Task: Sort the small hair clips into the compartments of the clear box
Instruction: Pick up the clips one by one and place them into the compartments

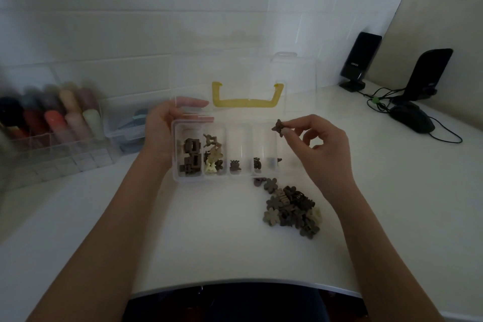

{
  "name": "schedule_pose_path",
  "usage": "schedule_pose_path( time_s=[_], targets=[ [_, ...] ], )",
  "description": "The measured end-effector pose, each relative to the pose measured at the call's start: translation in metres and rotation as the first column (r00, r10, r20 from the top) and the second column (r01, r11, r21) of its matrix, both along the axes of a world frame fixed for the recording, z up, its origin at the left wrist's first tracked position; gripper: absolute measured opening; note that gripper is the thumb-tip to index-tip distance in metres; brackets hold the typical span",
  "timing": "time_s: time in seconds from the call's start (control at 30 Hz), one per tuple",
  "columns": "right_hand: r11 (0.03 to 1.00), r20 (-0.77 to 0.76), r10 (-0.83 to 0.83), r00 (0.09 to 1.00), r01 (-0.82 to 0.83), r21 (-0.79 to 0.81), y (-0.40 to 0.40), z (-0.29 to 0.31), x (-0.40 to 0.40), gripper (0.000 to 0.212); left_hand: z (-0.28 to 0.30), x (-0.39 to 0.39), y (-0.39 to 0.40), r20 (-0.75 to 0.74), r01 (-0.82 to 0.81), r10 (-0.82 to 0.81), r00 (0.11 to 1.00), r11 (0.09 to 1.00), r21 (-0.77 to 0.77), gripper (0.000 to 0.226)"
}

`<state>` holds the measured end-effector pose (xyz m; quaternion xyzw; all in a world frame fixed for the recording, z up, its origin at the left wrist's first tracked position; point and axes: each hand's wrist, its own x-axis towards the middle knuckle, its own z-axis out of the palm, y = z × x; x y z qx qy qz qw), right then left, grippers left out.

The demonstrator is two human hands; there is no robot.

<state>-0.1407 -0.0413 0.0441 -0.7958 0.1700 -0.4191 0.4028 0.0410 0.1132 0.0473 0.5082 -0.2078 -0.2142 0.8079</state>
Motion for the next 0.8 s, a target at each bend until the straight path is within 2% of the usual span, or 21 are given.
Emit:
schedule_pose_path(
  time_s=[0.27,0.47,0.63,0.73,0.8],
  targets=[
    [1.0,0.005,-0.018,1.0,0.019,-0.025,0.0,0.001,0.0,0.004,0.001,0.007,0.006,-0.006,0.005,-0.005,1.0,1.0,0.013,0.034],
    [0.958,-0.162,-0.096,0.982,0.047,-0.282,-0.001,-0.005,0.001,0.014,0.0,0.009,0.007,-0.021,-0.005,0.005,1.0,1.0,0.0,0.035],
    [0.968,-0.164,-0.089,0.982,0.046,-0.248,-0.002,-0.004,0.001,0.012,0.0,0.01,0.008,-0.022,-0.008,0.008,1.0,1.0,0.002,0.035],
    [0.927,-0.214,-0.166,0.963,0.078,-0.366,-0.004,-0.005,0.0,0.011,0.0,0.012,0.01,-0.001,-0.004,0.004,1.0,1.0,0.006,0.035],
    [0.861,-0.225,-0.257,0.94,0.117,-0.494,-0.001,-0.006,0.0,0.011,0.001,0.012,0.012,0.006,0.001,-0.001,1.0,1.0,-0.003,0.035]
  ],
)
